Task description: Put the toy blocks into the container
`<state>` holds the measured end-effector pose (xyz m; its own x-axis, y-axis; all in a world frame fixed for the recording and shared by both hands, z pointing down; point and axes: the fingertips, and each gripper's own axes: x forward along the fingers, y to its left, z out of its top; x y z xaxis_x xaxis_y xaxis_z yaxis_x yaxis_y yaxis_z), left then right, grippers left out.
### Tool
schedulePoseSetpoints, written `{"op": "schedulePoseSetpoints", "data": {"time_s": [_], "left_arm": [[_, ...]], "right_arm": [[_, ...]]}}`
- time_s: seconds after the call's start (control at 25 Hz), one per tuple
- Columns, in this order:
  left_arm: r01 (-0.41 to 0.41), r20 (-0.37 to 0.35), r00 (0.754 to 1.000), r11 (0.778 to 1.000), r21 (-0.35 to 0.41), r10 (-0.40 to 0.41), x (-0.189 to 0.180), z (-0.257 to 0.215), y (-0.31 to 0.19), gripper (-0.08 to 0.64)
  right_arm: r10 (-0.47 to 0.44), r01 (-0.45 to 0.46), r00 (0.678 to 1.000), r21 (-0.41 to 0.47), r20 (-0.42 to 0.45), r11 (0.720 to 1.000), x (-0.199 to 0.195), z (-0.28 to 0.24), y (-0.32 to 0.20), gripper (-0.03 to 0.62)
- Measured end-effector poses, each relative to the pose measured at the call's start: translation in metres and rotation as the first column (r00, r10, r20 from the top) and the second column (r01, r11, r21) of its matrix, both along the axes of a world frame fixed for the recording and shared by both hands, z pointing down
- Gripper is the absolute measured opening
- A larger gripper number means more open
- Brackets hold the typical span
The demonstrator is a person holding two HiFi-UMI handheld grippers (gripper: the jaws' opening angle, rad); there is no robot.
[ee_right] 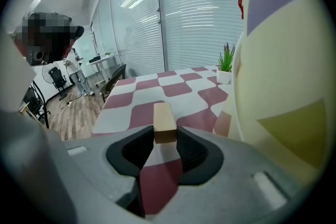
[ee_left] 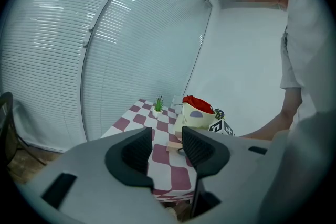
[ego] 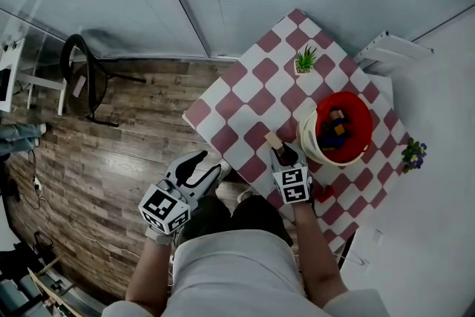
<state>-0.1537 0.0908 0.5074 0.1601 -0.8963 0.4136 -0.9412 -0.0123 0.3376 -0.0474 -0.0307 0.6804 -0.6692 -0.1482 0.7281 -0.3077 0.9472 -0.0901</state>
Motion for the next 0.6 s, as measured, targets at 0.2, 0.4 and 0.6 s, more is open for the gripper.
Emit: {"op": "schedulePoseSetpoints", "data": {"time_s": [0.2, 0.4, 0.6], "left_arm": [[-0.025, 0.002, 1.000, 1.000, 0.017, 0.025, 0.001, -0.006, -0.010, 0.158], [-0.068, 0.005, 0.998, 0.997, 0.041, 0.068, 0.004, -0.013, -0.021, 0.158], [-0.120, 0.005, 0.993, 0.990, 0.071, 0.119, 0.006, -0.020, -0.035, 0.158]], "right_arm": [[0.016, -0.017, 0.999, 0.014, 0.032, 1.000, 0.000, -0.021, -0.006, 0.140], [0.027, -0.029, 0.998, 0.023, 0.064, 0.999, -0.004, -0.053, -0.010, 0.140], [0.024, -0.026, 0.996, 0.028, 0.082, 0.999, -0.006, -0.082, -0.006, 0.140]]}}
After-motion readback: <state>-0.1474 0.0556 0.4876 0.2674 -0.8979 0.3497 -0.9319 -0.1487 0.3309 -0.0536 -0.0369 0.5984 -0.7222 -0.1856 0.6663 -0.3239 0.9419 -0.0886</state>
